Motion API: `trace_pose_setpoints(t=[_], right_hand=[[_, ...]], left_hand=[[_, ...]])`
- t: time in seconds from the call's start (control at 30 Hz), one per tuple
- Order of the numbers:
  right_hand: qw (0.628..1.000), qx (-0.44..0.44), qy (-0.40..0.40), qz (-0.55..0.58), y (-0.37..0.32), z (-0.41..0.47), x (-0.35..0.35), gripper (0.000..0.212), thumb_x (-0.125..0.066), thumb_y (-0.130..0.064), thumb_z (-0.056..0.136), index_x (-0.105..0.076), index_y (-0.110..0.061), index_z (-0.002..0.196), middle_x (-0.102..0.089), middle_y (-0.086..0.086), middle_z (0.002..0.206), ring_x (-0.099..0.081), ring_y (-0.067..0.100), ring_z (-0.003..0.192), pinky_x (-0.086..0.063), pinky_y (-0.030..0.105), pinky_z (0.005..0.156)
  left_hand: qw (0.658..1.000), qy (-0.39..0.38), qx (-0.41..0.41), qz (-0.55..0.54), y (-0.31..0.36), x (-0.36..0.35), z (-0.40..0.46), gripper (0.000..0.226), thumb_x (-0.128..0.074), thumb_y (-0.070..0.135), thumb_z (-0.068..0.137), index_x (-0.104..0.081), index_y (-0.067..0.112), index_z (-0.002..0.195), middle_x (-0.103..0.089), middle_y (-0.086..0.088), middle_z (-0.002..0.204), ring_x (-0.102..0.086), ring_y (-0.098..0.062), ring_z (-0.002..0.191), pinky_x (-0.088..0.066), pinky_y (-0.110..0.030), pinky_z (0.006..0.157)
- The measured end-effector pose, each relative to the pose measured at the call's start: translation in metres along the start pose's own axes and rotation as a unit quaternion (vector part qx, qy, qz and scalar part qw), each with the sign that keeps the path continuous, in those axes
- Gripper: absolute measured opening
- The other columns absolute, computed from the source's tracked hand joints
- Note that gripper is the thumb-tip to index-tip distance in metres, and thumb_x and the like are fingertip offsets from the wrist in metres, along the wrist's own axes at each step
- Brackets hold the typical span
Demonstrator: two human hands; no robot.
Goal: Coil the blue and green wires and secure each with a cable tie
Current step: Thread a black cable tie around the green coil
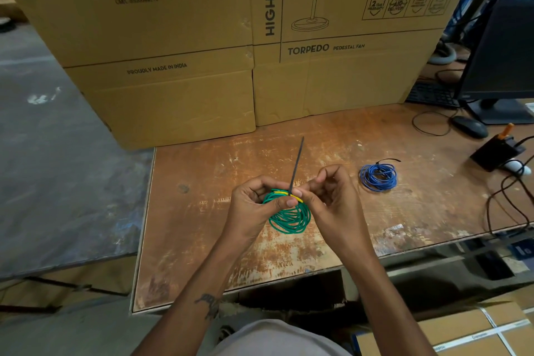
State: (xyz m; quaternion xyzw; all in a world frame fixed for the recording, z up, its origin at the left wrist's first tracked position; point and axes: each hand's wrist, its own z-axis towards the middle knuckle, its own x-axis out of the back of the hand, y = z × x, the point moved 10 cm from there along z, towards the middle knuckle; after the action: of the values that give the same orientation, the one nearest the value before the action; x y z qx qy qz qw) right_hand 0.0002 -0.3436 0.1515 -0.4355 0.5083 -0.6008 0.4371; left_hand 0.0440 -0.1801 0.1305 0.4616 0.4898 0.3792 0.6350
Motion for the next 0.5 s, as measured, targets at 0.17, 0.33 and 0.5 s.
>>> trace_pose_setpoints(t=[0.17,0.33,0.5], right_hand=[[0.999,-0.040,-0.033,0.009,0.014,0.004,-0.005,0.021,-0.078,-0.033,0.096,-0.072,-0.022,0.113,-0.081,0.007,0.096,-0.076,0.029,0.096,-0.060,0.051,0.091],[0.993,-0.083,-0.030,0.073,0.018,0.008,-0.017,0.014,-0.075,-0.026,0.099,-0.081,-0.013,0.095,-0.080,0.003,0.090,-0.070,0.014,0.086,-0.056,0.035,0.082],[0.991,-0.089,-0.029,0.090,0.022,0.013,-0.019,0.016,-0.078,-0.024,0.097,-0.081,-0.010,0.091,-0.081,0.005,0.089,-0.074,0.013,0.087,-0.056,0.025,0.081]], left_hand=[[1.000,-0.012,-0.012,0.022,-0.001,0.005,0.002,0.024,-0.086,0.000,0.069,-0.078,0.013,0.087,-0.081,-0.006,0.091,-0.076,-0.017,0.084,-0.060,-0.027,0.076],[0.998,-0.021,-0.013,0.057,-0.007,0.004,0.000,0.019,-0.084,0.005,0.077,-0.076,0.007,0.094,-0.079,-0.005,0.092,-0.075,-0.017,0.087,-0.058,-0.027,0.079],[0.999,-0.001,0.038,0.022,-0.028,0.004,-0.003,0.026,-0.072,0.028,0.097,-0.070,0.003,0.094,-0.068,-0.008,0.085,-0.063,-0.014,0.072,-0.053,-0.024,0.071]])
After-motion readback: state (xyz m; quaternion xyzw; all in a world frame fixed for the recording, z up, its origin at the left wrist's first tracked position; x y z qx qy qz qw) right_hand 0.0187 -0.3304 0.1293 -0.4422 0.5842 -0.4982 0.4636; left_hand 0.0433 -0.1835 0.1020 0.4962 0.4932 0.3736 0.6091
